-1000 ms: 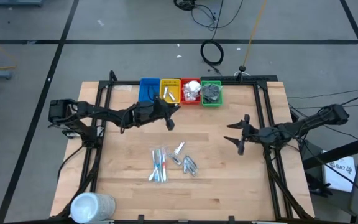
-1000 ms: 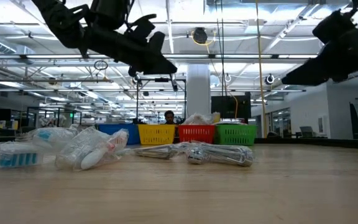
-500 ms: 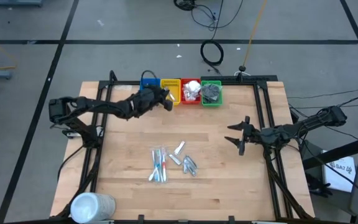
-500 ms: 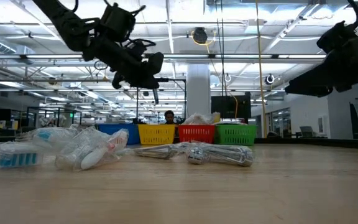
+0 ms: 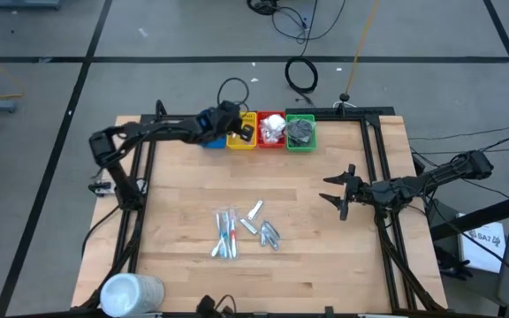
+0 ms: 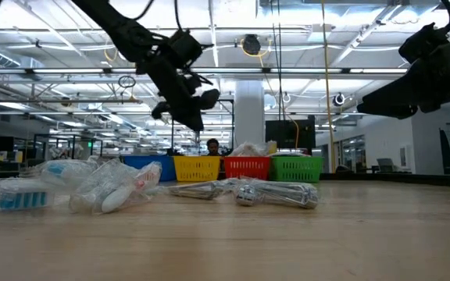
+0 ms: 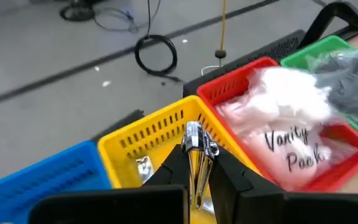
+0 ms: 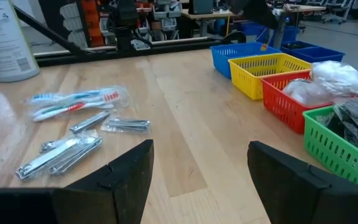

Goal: Pick & Place Travel size toiletries
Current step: Put the nail cutter into the yellow bin

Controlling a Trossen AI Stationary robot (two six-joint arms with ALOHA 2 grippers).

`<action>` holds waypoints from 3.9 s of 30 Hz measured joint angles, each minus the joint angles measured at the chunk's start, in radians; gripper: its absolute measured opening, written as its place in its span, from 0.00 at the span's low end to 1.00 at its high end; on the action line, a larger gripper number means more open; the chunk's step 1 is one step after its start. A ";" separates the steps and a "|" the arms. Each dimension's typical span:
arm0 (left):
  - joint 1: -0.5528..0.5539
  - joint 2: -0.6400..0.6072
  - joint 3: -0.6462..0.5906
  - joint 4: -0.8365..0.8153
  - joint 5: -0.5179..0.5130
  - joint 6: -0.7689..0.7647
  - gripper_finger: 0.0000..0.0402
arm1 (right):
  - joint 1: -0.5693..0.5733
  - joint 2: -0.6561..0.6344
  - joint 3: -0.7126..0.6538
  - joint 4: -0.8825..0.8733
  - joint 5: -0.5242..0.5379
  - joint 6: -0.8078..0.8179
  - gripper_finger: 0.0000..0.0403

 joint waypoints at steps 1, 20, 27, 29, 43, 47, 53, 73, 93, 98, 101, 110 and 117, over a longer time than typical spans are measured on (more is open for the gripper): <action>0.006 0.020 0.015 -0.005 0.018 -0.007 0.04 | 0.000 0.000 0.000 0.000 0.000 0.001 0.61; 0.043 0.149 0.042 -0.032 0.091 -0.087 0.09 | 0.000 0.000 -0.001 0.001 0.000 0.002 0.61; 0.043 0.149 0.042 -0.031 0.093 -0.081 0.05 | 0.000 0.000 -0.001 0.002 0.000 0.002 0.61; 0.043 0.149 0.042 -0.032 0.105 -0.081 0.06 | 0.000 0.000 -0.001 0.002 0.000 0.002 0.61; 0.043 0.148 0.042 -0.030 0.117 -0.058 0.53 | 0.000 0.000 -0.002 0.002 0.000 0.002 0.61; 0.043 0.121 0.042 -0.032 0.118 -0.004 0.59 | 0.000 0.000 -0.002 0.002 0.000 0.002 0.61; 0.028 0.010 0.042 -0.031 0.158 0.026 0.62 | 0.000 0.000 -0.002 0.002 0.000 0.002 0.61; -0.311 -0.376 -0.141 -0.018 0.370 0.393 0.62 | 0.000 0.000 -0.002 0.004 0.000 0.002 0.61; -0.369 -0.856 -0.766 0.473 0.537 0.309 0.62 | 0.000 0.178 0.015 0.235 -0.112 0.030 0.61; -0.369 -0.885 -0.781 0.472 0.533 0.311 0.62 | 0.018 0.427 0.126 0.240 -0.161 0.059 0.61; -0.368 -0.884 -0.781 0.470 0.533 0.317 0.62 | 0.045 0.606 0.233 0.243 -0.162 0.069 0.61; -0.368 -0.881 -0.781 0.471 0.532 0.313 0.62 | 0.108 1.094 0.573 0.194 -0.169 0.074 0.61; -0.368 -0.881 -0.781 0.471 0.532 0.305 0.62 | 0.107 1.299 0.686 0.192 -0.156 0.105 0.61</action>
